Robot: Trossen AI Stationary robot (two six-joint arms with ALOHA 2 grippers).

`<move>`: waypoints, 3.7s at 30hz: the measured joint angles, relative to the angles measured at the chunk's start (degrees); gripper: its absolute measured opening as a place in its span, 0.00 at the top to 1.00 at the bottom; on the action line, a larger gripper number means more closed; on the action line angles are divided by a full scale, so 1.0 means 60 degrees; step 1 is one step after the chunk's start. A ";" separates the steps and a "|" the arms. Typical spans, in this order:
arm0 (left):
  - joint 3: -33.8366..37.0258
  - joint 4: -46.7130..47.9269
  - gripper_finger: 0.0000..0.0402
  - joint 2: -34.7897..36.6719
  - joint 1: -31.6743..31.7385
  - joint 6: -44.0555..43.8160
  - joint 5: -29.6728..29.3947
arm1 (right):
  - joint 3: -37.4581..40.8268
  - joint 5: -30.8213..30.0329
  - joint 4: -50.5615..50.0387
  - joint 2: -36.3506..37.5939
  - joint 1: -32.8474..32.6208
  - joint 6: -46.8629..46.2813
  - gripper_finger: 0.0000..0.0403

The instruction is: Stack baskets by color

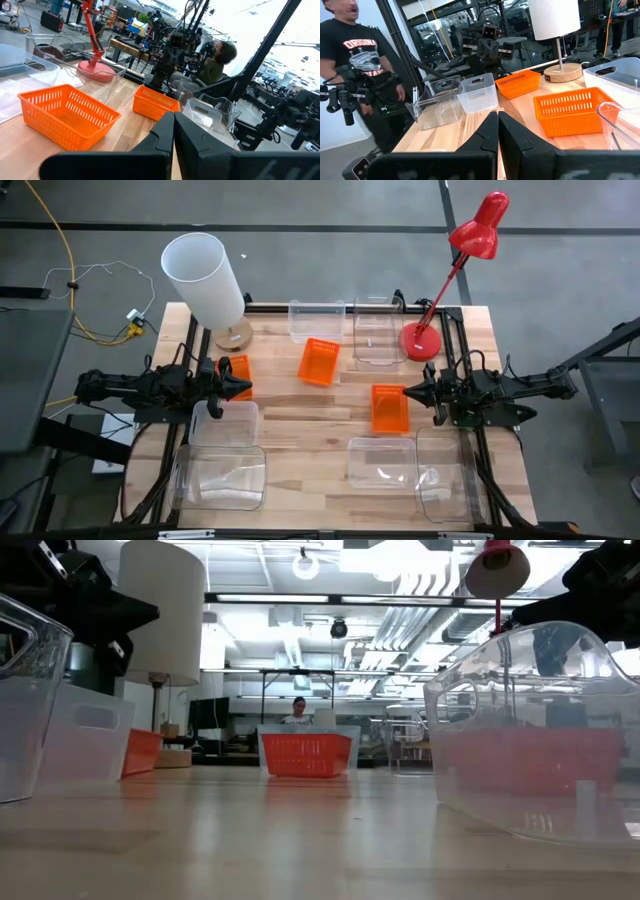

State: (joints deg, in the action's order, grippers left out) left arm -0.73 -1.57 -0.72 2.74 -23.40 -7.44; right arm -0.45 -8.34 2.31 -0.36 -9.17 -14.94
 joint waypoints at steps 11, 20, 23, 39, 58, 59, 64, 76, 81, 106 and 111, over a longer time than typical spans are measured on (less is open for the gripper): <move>0.0003 0.0001 1.00 0.0000 0.0000 0.0003 -0.0001 | -0.0004 0.0007 0.0000 0.0002 0.0002 -0.0001 1.00; 0.0001 -0.0003 1.00 -0.0002 0.0001 0.0002 -0.0001 | 0.0000 0.0023 0.0000 0.0000 0.0003 -0.0002 1.00; 0.0004 -0.0003 1.00 0.0000 0.0000 0.0000 -0.0004 | 0.0000 0.0062 0.0000 0.0003 0.0003 -0.0002 1.00; 0.0002 -0.0003 1.00 0.0001 0.0001 0.0000 -0.0001 | -0.0004 0.0047 0.0000 0.0003 0.0003 -0.0003 1.00; 0.0004 -0.0001 1.00 -0.0001 -0.0001 0.0001 -0.0001 | -0.0002 0.0000 0.0000 0.0004 0.0000 0.0001 1.00; 0.0004 -0.0003 1.00 0.0001 0.0001 0.0000 0.0000 | -0.0001 0.0000 0.0000 0.0001 0.0001 0.0001 1.00; 0.0001 0.0000 1.00 -0.0003 -0.0002 0.0000 -0.0001 | -0.0003 0.0004 0.0000 0.0003 0.0004 -0.0003 1.00; 0.0001 -0.0002 1.00 0.0000 -0.0003 0.0000 -0.0003 | -0.0001 -0.0251 0.0169 -0.0002 0.0008 0.0043 1.00; 0.0002 -0.0001 1.00 -0.0003 -0.0001 0.0002 -0.0004 | 0.0000 -0.1102 0.2938 -0.0049 0.0015 -0.3763 1.00; 0.0003 0.0001 1.00 -0.0001 -0.0002 0.0000 -0.0004 | -0.8865 -0.1836 -0.0559 -0.9276 -0.0705 -0.1543 1.00; 0.0004 -0.0003 1.00 0.0001 -0.0003 0.0000 -0.0004 | -1.0867 -0.2288 -0.6948 -1.0690 -0.0683 -0.4772 0.98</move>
State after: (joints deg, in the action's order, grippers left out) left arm -0.71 -1.58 -0.71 2.72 -23.40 -7.46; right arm -65.65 -22.07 -39.38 -64.50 -13.27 -43.58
